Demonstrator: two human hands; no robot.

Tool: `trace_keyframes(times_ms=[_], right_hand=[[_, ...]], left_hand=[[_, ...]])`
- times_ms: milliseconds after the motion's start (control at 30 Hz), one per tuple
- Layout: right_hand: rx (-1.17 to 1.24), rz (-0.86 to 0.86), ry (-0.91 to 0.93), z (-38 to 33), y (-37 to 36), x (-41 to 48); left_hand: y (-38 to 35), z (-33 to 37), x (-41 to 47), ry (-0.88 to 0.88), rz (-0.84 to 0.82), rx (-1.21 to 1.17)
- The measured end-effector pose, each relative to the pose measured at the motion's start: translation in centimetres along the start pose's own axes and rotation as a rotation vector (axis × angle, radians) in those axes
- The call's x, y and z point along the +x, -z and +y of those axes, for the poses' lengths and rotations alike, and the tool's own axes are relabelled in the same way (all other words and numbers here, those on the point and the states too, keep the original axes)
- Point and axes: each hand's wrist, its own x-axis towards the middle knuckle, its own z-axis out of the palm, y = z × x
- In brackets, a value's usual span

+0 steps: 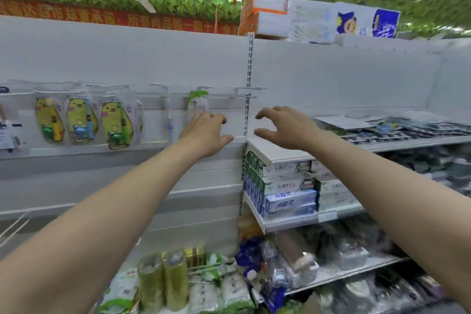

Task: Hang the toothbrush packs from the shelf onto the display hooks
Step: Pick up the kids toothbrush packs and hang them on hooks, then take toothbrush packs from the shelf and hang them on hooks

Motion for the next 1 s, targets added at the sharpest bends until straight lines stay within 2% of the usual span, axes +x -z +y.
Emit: trace_keyframes(times_ms=[267, 533, 800, 1000], right_hand=[[-0.11, -0.017, -0.12, 16.6, 3.9, -13.4], [-0.143, -0.013, -0.283, 30.6, 6.1, -22.9], [-0.15, -0.037, -0.474, 43.6, 4.4, -25.7], [-0.193, -0.019, -0.516, 54.4, 4.7, -23.4]], left_hand=[[-6.0, 19.3, 1.3, -0.217, -0.037, -0.091], [-12.1, 34.4, 5.2, -0.44, -0.089, -0.203], [-18.5, 46.4, 13.3, -0.607, -0.153, -0.278], [-23.5, 55.4, 22.6, -0.762, -0.102, -0.358]])
